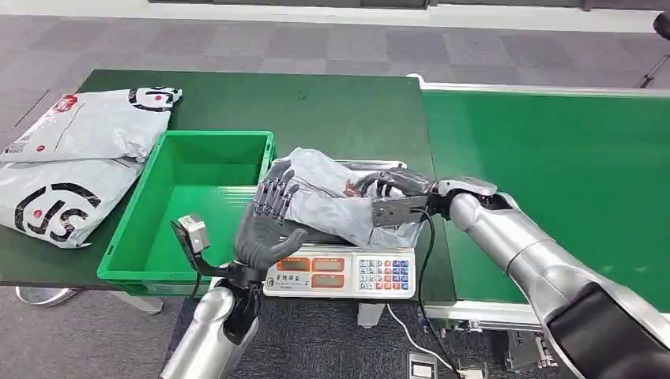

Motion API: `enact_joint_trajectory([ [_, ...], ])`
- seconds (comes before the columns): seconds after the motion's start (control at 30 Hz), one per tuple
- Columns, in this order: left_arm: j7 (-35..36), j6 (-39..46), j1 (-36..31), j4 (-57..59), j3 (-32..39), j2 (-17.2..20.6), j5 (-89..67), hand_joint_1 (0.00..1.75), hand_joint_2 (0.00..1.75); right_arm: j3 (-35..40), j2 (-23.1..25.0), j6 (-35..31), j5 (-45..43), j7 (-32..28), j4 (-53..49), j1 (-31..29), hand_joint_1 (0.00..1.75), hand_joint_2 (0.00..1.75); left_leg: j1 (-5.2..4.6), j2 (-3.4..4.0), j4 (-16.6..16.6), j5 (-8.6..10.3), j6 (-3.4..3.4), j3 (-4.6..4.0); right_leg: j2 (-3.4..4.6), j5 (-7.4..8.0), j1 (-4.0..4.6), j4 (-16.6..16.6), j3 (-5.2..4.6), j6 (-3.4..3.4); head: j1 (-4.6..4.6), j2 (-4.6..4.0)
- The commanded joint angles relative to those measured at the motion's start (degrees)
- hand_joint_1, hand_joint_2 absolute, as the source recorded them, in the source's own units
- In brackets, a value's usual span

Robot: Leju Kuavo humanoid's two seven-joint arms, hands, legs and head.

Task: Moved the parcel from conveyor to table for the left to box.

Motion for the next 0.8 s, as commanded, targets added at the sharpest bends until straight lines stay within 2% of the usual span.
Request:
enact_joint_trajectory([
  [0.03, 0.51, 0.45, 0.93, -1.30, 1.98, 1.15, -0.70, 0.00, 1.75, -5.43, -0.15, -19.05, 4.81, 4.42, -6.62, 2.92, 0.00, 1.75, 0.01, 0.15, -0.10, -0.03, -0.06, 0.16, 0.05, 0.00, 0.03, -0.10, 0.12, -0.13, 0.02, 0.00],
  [0.13, 0.88, 0.68, 1.35, -1.89, 1.93, 1.20, -0.84, 0.00, 1.75, -10.22, -0.50, -21.89, 6.18, 5.46, -12.85, 7.03, 0.00, 1.75, 0.04, 0.14, -0.08, -0.04, -0.06, 0.12, 0.07, 0.00, 0.06, -0.09, 0.10, -0.11, 0.02, 0.00],
  [0.17, 1.14, 0.53, 1.26, -1.76, 1.80, 1.18, -0.95, 0.00, 1.75, -11.50, -0.73, -21.82, 7.43, 6.52, -14.08, 8.17, 0.00, 1.75, 0.06, 0.28, -0.28, -0.04, -0.11, 0.37, 0.12, 0.03, 0.10, -0.30, 0.33, -0.23, 0.02, 0.00],
  [0.2, 1.14, 0.54, 1.24, -1.76, 1.79, 1.15, -0.95, 0.00, 1.75, -11.54, -0.83, -21.81, 7.42, 6.52, -14.07, 8.30, 0.00, 1.75, 0.02, 0.11, -0.08, -0.02, -0.05, 0.09, 0.05, 0.00, 0.04, -0.07, 0.06, -0.09, 0.02, 0.00],
  [0.43, 1.57, -0.13, -0.02, -0.24, 1.37, 0.90, -1.06, 0.00, 1.75, -16.07, -0.87, -20.03, 10.66, 7.90, -14.35, 11.31, 0.00, 1.75, 0.04, 0.11, -0.12, -0.02, -0.07, 0.15, -0.01, 0.00, 0.07, -0.14, 0.13, -0.13, 0.02, 0.00],
  [0.57, 1.51, 0.00, -0.09, -0.31, 1.26, 0.92, -1.14, 0.00, 1.75, -19.89, -1.11, -18.45, 6.30, 4.60, -16.55, 12.85, 0.00, 1.75, 0.02, 0.06, -0.05, -0.01, -0.05, 0.06, -0.03, -0.01, 0.04, -0.06, 0.05, -0.09, 0.02, 0.00],
  [0.67, 1.15, 0.23, 0.03, -0.48, 1.24, 1.07, -1.08, 0.00, 1.75, -25.51, -0.23, -19.26, 1.10, 0.60, -21.84, 16.21, 0.00, 1.75, 0.02, 0.16, -0.17, -0.01, -0.09, 0.20, 0.01, 0.00, 0.05, -0.16, 0.16, -0.18, 0.02, 0.00],
  [0.8, 0.27, 0.15, -1.51, 1.64, 0.65, 1.01, -1.21, 0.00, 1.75, -32.44, 1.15, -16.07, -5.64, -4.15, -29.80, 21.81, 0.00, 1.75, 0.02, 0.00, -0.06, -0.01, -0.06, 0.05, -0.07, -0.03, 0.03, -0.06, 0.04, -0.09, 0.02, 0.00],
])
